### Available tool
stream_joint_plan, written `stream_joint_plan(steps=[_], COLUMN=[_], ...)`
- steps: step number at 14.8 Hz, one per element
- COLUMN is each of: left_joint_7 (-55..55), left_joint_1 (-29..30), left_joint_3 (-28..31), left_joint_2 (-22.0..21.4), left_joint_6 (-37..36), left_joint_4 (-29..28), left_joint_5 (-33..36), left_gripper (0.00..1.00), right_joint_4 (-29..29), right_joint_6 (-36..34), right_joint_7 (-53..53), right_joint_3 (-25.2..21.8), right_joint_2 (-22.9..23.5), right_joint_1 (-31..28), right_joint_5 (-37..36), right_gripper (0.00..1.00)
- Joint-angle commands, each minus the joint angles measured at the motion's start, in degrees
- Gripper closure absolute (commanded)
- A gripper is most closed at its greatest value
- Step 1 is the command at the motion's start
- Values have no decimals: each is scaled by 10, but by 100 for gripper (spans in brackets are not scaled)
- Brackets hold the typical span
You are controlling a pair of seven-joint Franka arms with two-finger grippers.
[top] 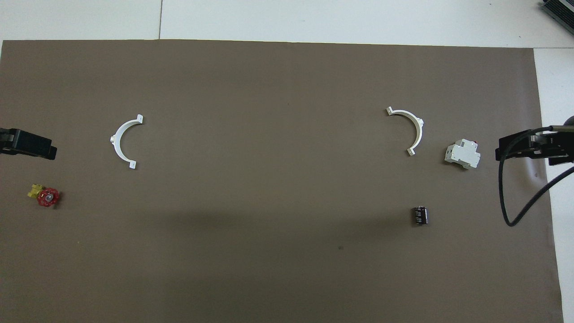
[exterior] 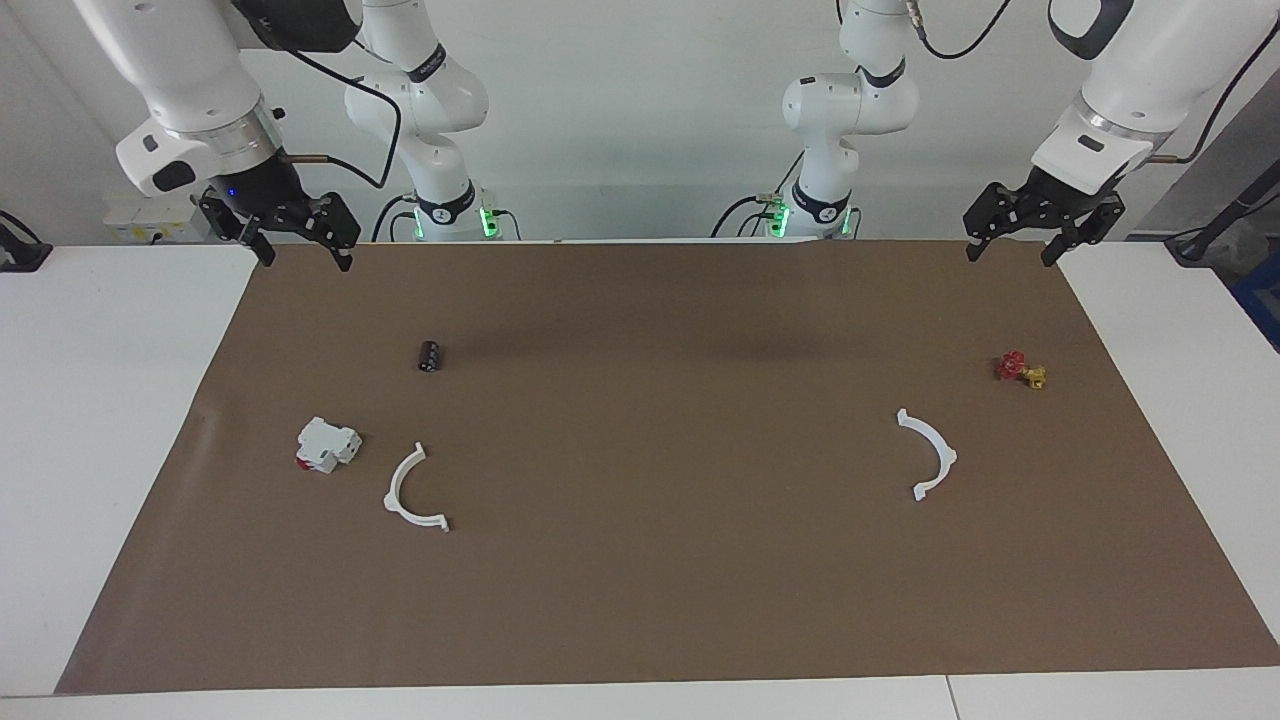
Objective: Assemble drain pipe with both arms
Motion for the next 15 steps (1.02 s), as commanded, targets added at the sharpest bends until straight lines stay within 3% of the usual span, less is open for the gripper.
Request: stream_joint_plan(steps=[1, 6, 12, 15], left_joint_7=[-2, -2, -2, -2], left_joint_1=[3, 3, 3, 3], left_joint_3=[1, 1, 1, 1], left_joint_2=[-7, -7, -7, -7], left_joint_6=[-5, -5, -5, -5], left_joint_4=[-7, -7, -7, -7], left_joint_5=[-8, -8, -8, -8], left_gripper=[0, 0, 0, 0], right_joint_4=[0, -8, -63, -81], right_joint_6=[-2, -1, 108, 204], right_joint_7=[-8, -16, -147, -224], right_joint_3=[2, 2, 2, 3], right_joint_2=[-2, -4, -7, 56], right_joint_1=[-4, -4, -8, -7], right_joint_5=[7, 7, 7, 12], right_gripper=[0, 0, 0, 0])
